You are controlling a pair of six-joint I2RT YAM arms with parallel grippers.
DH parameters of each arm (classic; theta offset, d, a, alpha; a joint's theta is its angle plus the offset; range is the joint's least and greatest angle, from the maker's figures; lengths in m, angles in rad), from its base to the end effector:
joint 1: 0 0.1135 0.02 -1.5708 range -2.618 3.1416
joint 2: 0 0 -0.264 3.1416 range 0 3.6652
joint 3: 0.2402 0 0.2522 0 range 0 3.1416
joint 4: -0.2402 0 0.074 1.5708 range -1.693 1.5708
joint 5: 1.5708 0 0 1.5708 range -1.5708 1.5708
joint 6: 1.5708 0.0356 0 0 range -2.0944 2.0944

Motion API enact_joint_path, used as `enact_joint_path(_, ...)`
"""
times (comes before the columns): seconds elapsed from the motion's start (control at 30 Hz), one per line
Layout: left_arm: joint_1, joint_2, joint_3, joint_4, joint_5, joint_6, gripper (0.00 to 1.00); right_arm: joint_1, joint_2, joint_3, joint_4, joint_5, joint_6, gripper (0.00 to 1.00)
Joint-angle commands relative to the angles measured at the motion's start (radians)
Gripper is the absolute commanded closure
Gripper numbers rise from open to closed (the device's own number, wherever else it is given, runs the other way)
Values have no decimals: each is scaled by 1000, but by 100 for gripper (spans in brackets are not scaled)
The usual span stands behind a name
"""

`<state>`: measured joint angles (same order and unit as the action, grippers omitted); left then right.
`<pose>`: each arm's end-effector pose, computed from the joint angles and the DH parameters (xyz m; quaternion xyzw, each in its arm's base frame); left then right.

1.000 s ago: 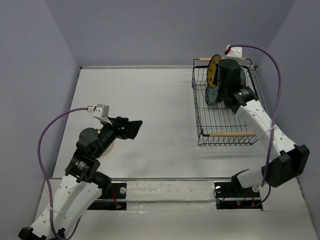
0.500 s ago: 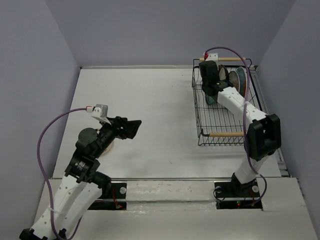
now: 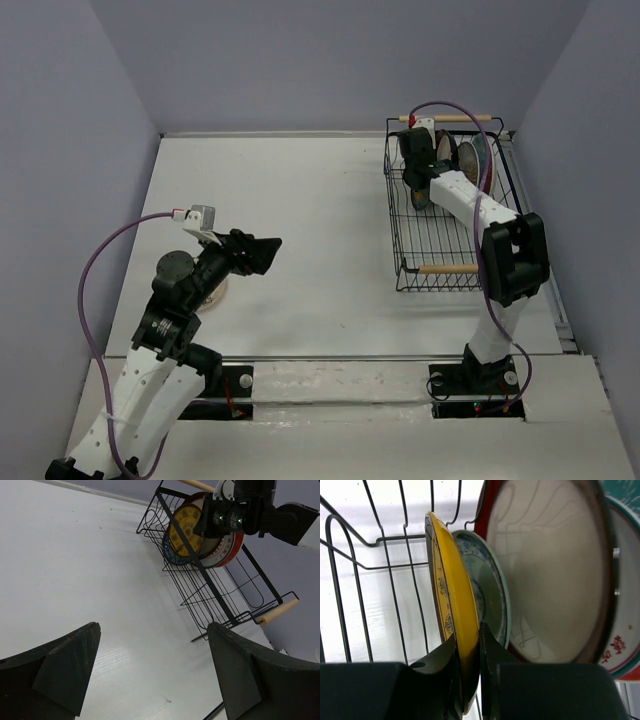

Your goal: Load the plates into the dish rack

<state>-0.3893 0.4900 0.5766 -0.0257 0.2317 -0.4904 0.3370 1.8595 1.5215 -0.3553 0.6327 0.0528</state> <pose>0.1212 -0.0586 0.3253 0.0497 0.6840 -0.3797 0.6208 0.4082 0.1207 0.2763 0.0090 0.8704 -0.1981 0.4506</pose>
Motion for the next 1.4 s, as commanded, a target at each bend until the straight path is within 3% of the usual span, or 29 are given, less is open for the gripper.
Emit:
enact_joint_path(0.0,20,10,12,70,47,-2,1,2,18,20,36,-8,19,93)
enact_joint_path(0.27,26,13,11,75,54,-5,1,2,36,9,35,-19,30,92)
enact_joint_path(0.33,27,13,11,75,54,-5,1,2,27,11,33,-18,25,76)
enact_joint_path(0.37,27,15,11,75,54,-4,1,2,21,12,30,-15,25,63)
enact_joint_path(0.5,35,21,11,75,58,-5,1,2,-38,28,9,-22,24,42)
enact_joint_path(0.7,56,44,12,75,72,-2,1,2,-189,25,-25,-161,74,39)
enact_joint_path(0.77,56,44,12,75,67,0,1,11,-278,-7,-24,-308,102,38)
enact_joint_path(0.9,56,25,17,75,31,6,1,124,-381,-79,21,-508,183,37)
enact_joint_path(0.93,56,13,23,73,14,4,1,217,-391,-107,57,-511,200,37)
enact_joint_path(1.03,56,-8,84,34,-6,-10,1,341,-367,-136,145,-496,261,37)
enact_joint_path(1.13,56,-59,175,-29,-57,-7,1,411,-315,-208,326,-611,398,38)
enact_joint_path(1.2,56,-109,235,-86,-162,16,1,457,-248,-236,451,-651,490,38)
enact_joint_path(1.37,56,-206,285,-172,-422,58,1,568,-62,-181,570,-685,608,39)
